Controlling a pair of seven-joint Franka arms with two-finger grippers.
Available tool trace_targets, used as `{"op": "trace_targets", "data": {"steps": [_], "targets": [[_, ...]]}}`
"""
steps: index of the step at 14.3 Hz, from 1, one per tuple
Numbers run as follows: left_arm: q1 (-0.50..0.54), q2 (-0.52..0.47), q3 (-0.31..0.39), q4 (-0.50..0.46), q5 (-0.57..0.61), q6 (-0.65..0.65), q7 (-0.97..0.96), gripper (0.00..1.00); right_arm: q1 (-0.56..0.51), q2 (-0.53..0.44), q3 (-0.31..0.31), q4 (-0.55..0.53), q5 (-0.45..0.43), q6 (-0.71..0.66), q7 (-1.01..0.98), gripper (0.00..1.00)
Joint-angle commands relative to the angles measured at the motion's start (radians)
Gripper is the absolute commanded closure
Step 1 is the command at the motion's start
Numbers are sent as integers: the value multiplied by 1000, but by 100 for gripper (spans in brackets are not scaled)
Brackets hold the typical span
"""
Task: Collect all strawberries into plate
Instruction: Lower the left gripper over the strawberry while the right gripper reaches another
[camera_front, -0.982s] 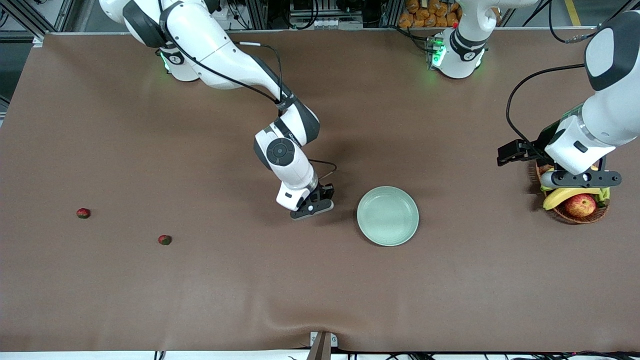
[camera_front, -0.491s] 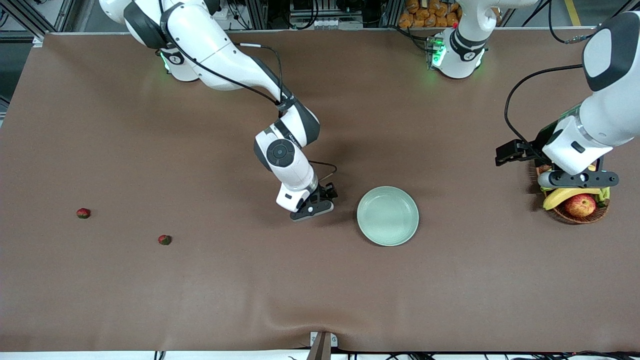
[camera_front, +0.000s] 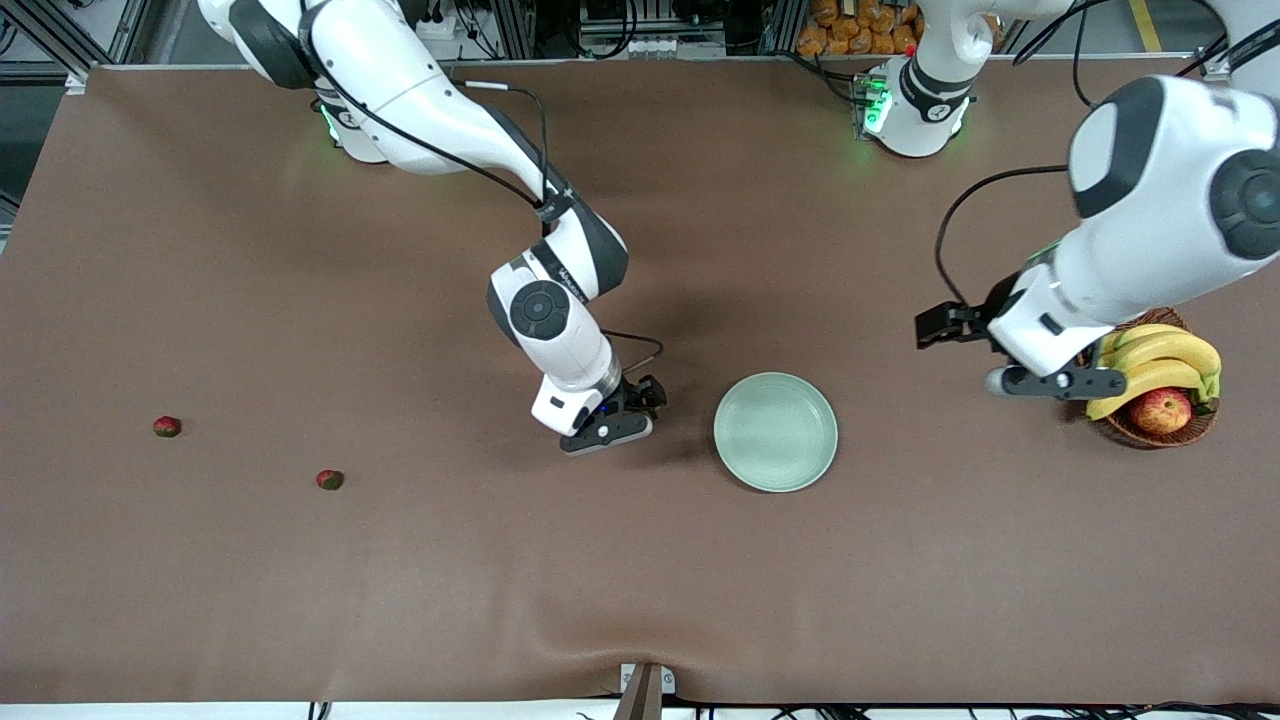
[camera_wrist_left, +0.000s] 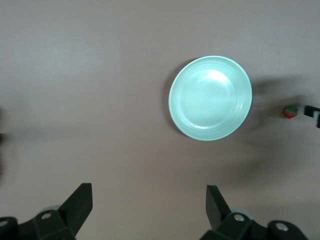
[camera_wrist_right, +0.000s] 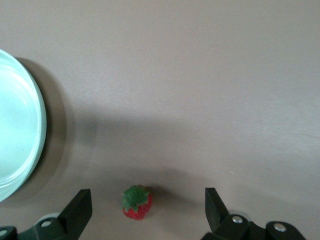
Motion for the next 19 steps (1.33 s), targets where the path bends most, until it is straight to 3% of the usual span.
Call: {"op": "trace_targets", "data": {"steps": [1, 9, 13, 19], "targets": [[-53, 45, 6, 21, -18, 57, -84, 0, -54, -82, 9, -28, 2, -99, -27, 0], [-217, 217, 6, 60, -18, 303, -299, 0, -222, -267, 9, -42, 4, -338, -80, 0], [-302, 352, 6, 139, -16, 431, -420, 0, -321, -316, 9, -42, 2, -456, -145, 0], [-369, 470, 6, 143, -13, 607, -423, 0, -371, -364, 8, -42, -18, -555, -146, 0]]}}
